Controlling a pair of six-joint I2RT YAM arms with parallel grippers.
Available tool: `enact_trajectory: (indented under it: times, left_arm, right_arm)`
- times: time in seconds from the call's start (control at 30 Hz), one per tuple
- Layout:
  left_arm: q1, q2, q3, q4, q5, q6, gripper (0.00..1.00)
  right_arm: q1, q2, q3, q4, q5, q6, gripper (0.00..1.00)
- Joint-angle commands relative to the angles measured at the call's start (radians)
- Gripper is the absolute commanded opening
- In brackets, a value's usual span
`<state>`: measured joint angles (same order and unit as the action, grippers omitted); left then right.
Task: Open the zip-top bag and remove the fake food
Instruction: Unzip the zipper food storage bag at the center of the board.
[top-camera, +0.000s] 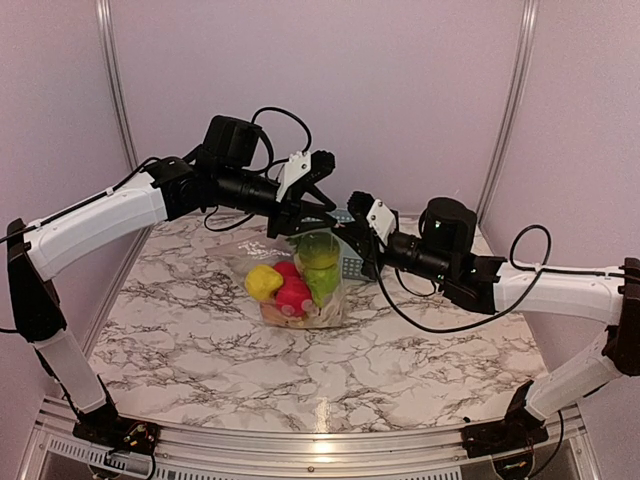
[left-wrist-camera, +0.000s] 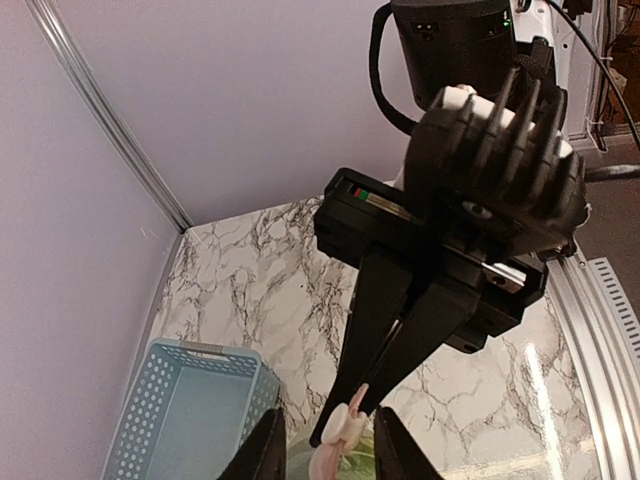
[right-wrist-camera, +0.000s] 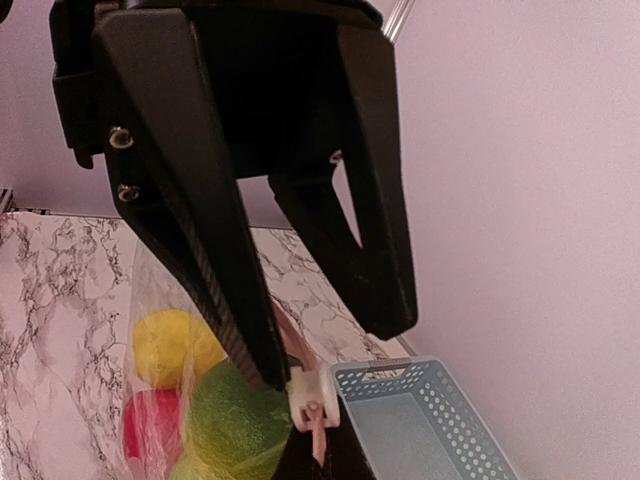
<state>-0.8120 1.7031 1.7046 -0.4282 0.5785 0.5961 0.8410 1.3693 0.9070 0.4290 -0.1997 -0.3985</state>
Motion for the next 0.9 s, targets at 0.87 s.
enact_trajectory:
  times: [0.87]
  left_arm:
    - [-0.007,0.024,-0.004,-0.039,0.008,0.034,0.22]
  right_arm:
    - [0.023,-0.015,0.083,-0.035,-0.029,0.015,0.00]
